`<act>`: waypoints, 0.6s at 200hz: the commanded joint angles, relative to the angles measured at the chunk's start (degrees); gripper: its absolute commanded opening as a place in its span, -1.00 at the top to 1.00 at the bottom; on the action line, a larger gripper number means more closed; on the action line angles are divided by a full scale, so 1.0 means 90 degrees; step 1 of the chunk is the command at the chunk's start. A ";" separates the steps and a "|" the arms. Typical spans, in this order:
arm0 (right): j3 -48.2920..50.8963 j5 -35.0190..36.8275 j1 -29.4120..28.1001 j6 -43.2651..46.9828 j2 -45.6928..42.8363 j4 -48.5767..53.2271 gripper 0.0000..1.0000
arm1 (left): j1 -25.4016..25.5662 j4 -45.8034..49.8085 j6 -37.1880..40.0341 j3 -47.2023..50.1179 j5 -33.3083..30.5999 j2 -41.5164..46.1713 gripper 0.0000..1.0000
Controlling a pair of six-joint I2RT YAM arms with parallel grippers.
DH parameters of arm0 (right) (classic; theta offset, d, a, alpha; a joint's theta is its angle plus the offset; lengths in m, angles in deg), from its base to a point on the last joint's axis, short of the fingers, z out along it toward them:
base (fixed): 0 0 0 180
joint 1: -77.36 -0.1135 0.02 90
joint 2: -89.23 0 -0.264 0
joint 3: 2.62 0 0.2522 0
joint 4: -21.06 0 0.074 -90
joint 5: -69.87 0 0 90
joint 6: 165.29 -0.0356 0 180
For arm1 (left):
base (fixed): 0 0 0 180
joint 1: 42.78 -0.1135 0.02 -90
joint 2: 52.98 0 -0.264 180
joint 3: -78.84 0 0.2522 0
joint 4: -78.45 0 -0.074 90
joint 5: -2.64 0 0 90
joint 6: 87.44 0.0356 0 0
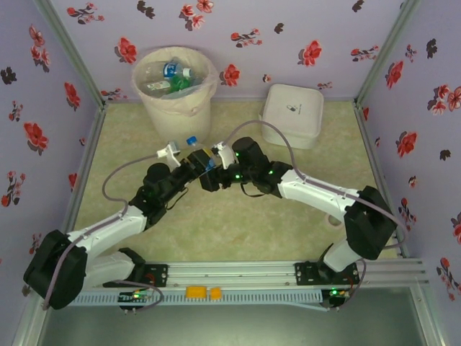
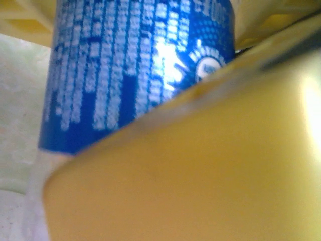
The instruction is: Put the plastic bottles in the bin
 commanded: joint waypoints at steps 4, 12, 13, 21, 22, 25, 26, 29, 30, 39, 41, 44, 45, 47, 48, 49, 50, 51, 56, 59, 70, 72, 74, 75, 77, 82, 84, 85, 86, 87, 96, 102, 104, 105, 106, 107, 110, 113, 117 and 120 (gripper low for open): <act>0.0211 0.0244 0.0143 0.0030 -0.0408 -0.0079 -0.76 | -0.0096 0.0360 0.0597 -0.0471 -0.0325 0.0097 0.23; 0.0288 0.0340 0.0222 -0.0016 -0.0510 -0.0067 -0.87 | -0.0221 0.0595 0.0723 -0.0574 -0.0308 0.0173 0.23; 0.0302 0.0354 0.0236 -0.0020 -0.0524 -0.0066 -0.89 | -0.0241 0.0632 0.0738 -0.0591 -0.0306 0.0180 0.23; 0.0392 0.0463 0.0326 -0.0058 -0.0643 -0.0059 -0.98 | -0.0402 0.0929 0.0868 -0.0710 -0.0305 0.0283 0.23; 0.0398 0.0474 0.0332 -0.0056 -0.0659 -0.0057 -0.99 | -0.0428 0.0965 0.0883 -0.0733 -0.0305 0.0299 0.23; 0.0433 0.0505 0.0363 -0.0065 -0.0707 -0.0046 -0.99 | -0.0497 0.1080 0.0946 -0.0781 -0.0300 0.0336 0.23; 0.0448 0.0519 0.0375 -0.0059 -0.0725 -0.0046 -0.99 | -0.0510 0.1119 0.0966 -0.0803 -0.0297 0.0354 0.24; 0.0491 0.0545 0.0399 -0.0063 -0.0768 -0.0045 -0.99 | -0.0593 0.1241 0.1017 -0.0850 -0.0289 0.0404 0.23; 0.0502 0.0559 0.0413 -0.0063 -0.0790 -0.0045 -0.99 | -0.0622 0.1278 0.1036 -0.0866 -0.0292 0.0423 0.23; 0.0639 0.0667 0.0503 -0.0063 -0.0941 -0.0047 -0.99 | -0.0825 0.1635 0.1287 -0.1064 -0.0285 0.0562 0.24; 0.0680 0.0694 0.0509 -0.0063 -0.0981 -0.0043 -0.99 | -0.0885 0.1746 0.1333 -0.1114 -0.0280 0.0591 0.23; 0.0729 0.0762 0.0530 -0.0063 -0.1034 -0.0045 -0.99 | -0.0970 0.1900 0.1426 -0.1197 -0.0272 0.0635 0.23; 0.0747 0.0789 0.0542 -0.0059 -0.1050 -0.0040 -0.99 | -0.0996 0.1949 0.1455 -0.1230 -0.0269 0.0646 0.24; 0.0785 0.0846 0.0551 -0.0062 -0.1088 -0.0036 -0.99 | -0.1047 0.2030 0.1514 -0.1270 -0.0254 0.0671 0.23; 0.0795 0.0875 0.0557 -0.0063 -0.1106 -0.0031 -0.99 | -0.1074 0.2082 0.1529 -0.1311 -0.0245 0.0683 0.24; 0.0810 0.0909 0.0565 -0.0063 -0.1125 -0.0023 -0.99 | -0.1087 0.2133 0.1565 -0.1351 -0.0246 0.0689 0.24; 0.0817 0.0936 0.0569 -0.0063 -0.1139 -0.0015 -0.99 | -0.1123 0.2183 0.1603 -0.1380 -0.0241 0.0707 0.24; 0.0840 0.0969 0.0576 -0.0068 -0.1161 -0.0010 -0.99 | -0.1155 0.2232 0.1632 -0.1410 -0.0234 0.0716 0.24; 0.0928 0.1138 0.0603 -0.0051 -0.1238 0.0025 -0.99 | -0.1287 0.2461 0.1806 -0.1587 -0.0202 0.0753 0.24; 0.0971 0.1251 0.0624 -0.0047 -0.1294 0.0048 -0.99 | -0.1372 0.2613 0.1907 -0.1703 -0.0202 0.0776 0.23; 0.1139 0.1618 0.0687 -0.0013 -0.1439 0.0133 -0.99 | -0.1692 0.3101 0.2243 -0.2168 -0.0133 0.0787 0.24; 0.1164 0.1688 0.0709 -0.0004 -0.1464 0.0153 -0.99 | -0.1731 0.3189 0.2302 -0.2256 -0.0105 0.0779 0.24; 0.1197 0.1757 0.0724 -0.0005 -0.1487 0.0178 -0.99 | -0.1807 0.3263 0.2363 -0.2342 -0.0074 0.0770 0.24; 0.1206 0.1800 0.0727 0.0005 -0.1496 0.0184 -0.99 | -0.1834 0.3280 0.2383 -0.2389 -0.0063 0.0762 0.24; 0.1235 0.1875 0.0741 0.0007 -0.1525 0.0198 -0.99 | -0.1889 0.3351 0.2476 -0.2478 -0.0049 0.0751 0.24; 0.1315 0.2068 0.0774 0.0021 -0.1582 0.0264 -0.99 | -0.2023 0.3529 0.2640 -0.2700 -0.0015 0.0706 0.23; 0.1340 0.2145 0.0789 0.0031 -0.1592 0.0286 -0.99 | -0.2065 0.3594 0.2699 -0.2797 -0.0020 0.0674 0.24; 0.1351 0.2179 0.0794 0.0042 -0.1607 0.0296 -0.99 | -0.2091 0.3626 0.2712 -0.2846 -0.0016 0.0665 0.24; 0.1361 0.2216 0.0800 0.0043 -0.1615 0.0306 -0.99 | -0.2103 0.3642 0.2753 -0.2895 -0.0009 0.0651 0.24; 0.1371 0.2248 0.0809 0.0048 -0.1623 0.0316 -0.99 | -0.2134 0.3680 0.2783 -0.2938 -0.0001 0.0634 0.24; 0.1470 0.2535 0.0863 0.0071 -0.1677 0.0437 -0.99 | -0.2340 0.3888 0.3029 -0.3347 0.0074 0.0465 0.23; 0.1513 0.2711 0.0909 0.0085 -0.1694 0.0527 -0.99 | -0.2459 0.4002 0.3187 -0.3653 0.0133 0.0319 0.23; 0.1529 0.2757 0.0918 0.0084 -0.1704 0.0557 -0.99 | -0.2497 0.4045 0.3224 -0.3748 0.0151 0.0269 0.23; 0.1533 0.2783 0.0921 0.0083 -0.1702 0.0569 -0.99 | -0.2506 0.4066 0.3233 -0.3805 0.0163 0.0238 0.23; 0.1540 0.2811 0.0928 0.0083 -0.1706 0.0579 -0.99 | -0.2526 0.4077 0.3262 -0.3857 0.0163 0.0208 0.23; 0.1548 0.2839 0.0936 0.0083 -0.1708 0.0594 -0.99 | -0.2545 0.4102 0.3282 -0.3913 0.0168 0.0178 0.23; 0.1571 0.2917 0.0950 0.0083 -0.1721 0.0633 -0.99 | -0.2590 0.4161 0.3333 -0.4070 0.0195 0.0085 0.23; 0.1584 0.3012 0.0967 0.0083 -0.1728 0.0667 -0.99 | -0.2623 0.4215 0.3387 -0.4228 0.0235 -0.0014 0.22; 0.1600 0.3123 0.0989 0.0075 -0.1729 0.0730 -0.99 | -0.2683 0.4280 0.3454 -0.4443 0.0292 -0.0143 0.22; 0.1612 0.3181 0.1000 0.0076 -0.1734 0.0772 -0.99 | -0.2716 0.4326 0.3507 -0.4601 0.0335 -0.0242 0.21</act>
